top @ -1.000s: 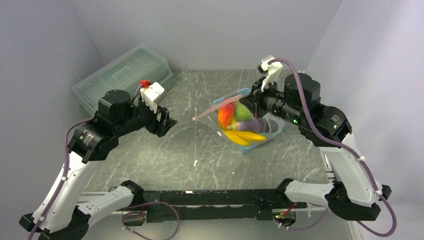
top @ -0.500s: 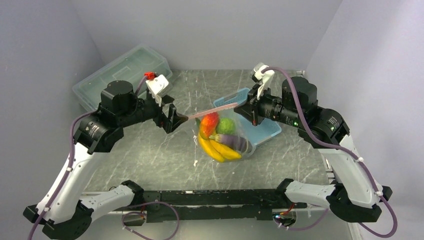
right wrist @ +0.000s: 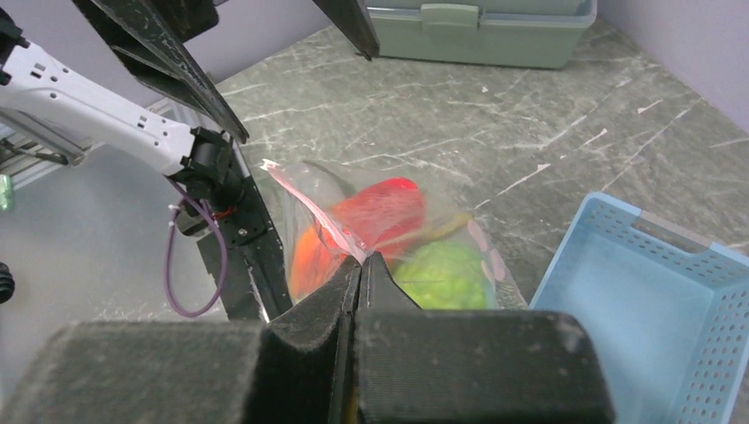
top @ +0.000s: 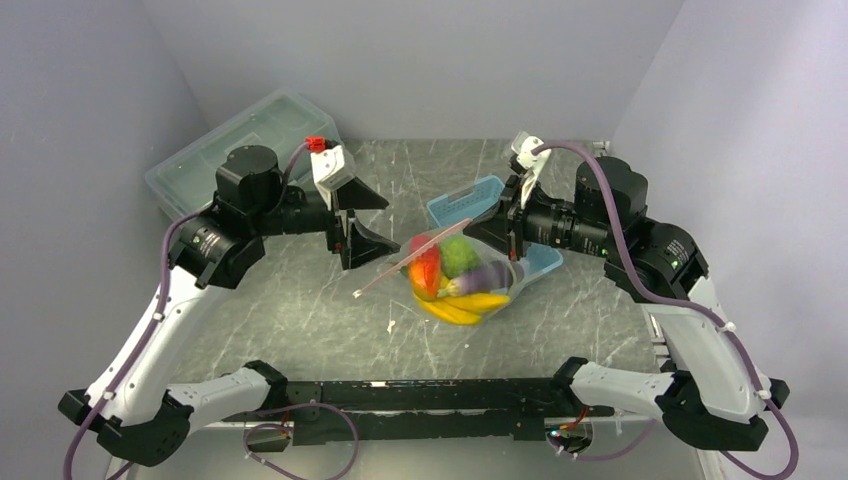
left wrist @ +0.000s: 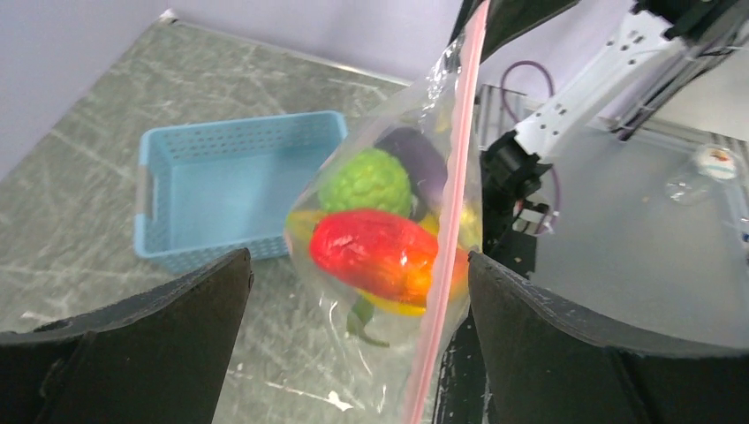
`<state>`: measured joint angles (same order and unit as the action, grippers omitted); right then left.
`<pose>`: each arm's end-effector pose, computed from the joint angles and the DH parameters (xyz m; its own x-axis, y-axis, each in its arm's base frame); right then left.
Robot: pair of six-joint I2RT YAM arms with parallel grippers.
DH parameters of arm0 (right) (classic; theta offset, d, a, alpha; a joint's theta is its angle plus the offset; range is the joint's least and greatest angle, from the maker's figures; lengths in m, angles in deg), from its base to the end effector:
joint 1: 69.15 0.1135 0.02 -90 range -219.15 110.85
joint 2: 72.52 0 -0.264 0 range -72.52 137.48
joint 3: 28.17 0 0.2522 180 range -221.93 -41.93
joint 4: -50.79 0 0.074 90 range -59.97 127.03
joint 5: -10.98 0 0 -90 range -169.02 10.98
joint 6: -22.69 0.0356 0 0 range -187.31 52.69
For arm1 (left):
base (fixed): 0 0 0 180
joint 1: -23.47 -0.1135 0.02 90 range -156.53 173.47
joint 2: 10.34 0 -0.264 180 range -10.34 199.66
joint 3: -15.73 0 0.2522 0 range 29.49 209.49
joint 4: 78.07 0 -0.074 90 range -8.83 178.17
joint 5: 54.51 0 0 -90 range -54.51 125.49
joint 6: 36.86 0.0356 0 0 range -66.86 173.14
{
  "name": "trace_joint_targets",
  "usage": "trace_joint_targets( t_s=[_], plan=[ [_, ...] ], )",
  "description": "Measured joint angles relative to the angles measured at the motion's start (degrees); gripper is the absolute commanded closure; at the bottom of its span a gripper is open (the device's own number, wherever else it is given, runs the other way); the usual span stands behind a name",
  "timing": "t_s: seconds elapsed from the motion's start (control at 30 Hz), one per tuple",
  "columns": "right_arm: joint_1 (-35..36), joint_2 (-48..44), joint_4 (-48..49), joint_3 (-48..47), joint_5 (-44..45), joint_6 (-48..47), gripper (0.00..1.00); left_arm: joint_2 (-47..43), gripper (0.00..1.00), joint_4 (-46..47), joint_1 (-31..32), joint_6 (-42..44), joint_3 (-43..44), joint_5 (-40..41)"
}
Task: Place the food in the zip-top bag and seal the zipper
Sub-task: Zip the zipper food storage bag at the center of the board, then place the zipper food storage bag at the center of the board.
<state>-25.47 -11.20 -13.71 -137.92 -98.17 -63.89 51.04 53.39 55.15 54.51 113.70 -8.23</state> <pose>0.1106 0.1218 0.5040 -0.2524 -0.1631 -0.9538 -0.8669 0.4761 0.1480 0.1518 -0.1226 0.4749 -0.1533 0.1149 -0.9815 0.9589 0.2573 -0.1197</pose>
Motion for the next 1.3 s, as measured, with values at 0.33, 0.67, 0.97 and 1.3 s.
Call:
trace_joint_targets(
  t_s=[0.33,0.67,0.97,1.3],
  plan=[
    [0.00,-0.04,1.62,0.00,-1.29,0.90,1.00,1.62,0.04,6.58,0.00,-5.68,-2.73,-10.54],
    [0.00,2.43,3.74,-0.85,-3.67,2.67,1.00,3.06,0.14,6.56,0.00,-5.84,-3.43,-14.49],
    [0.00,4.07,4.35,-2.29,-4.33,3.74,1.00,4.66,0.25,5.99,0.00,-5.07,-5.88,-14.43],
    [0.00,4.39,4.50,-2.54,-5.22,4.15,1.00,5.16,0.81,4.76,0.00,-3.82,-5.84,-14.47]
  ],
)
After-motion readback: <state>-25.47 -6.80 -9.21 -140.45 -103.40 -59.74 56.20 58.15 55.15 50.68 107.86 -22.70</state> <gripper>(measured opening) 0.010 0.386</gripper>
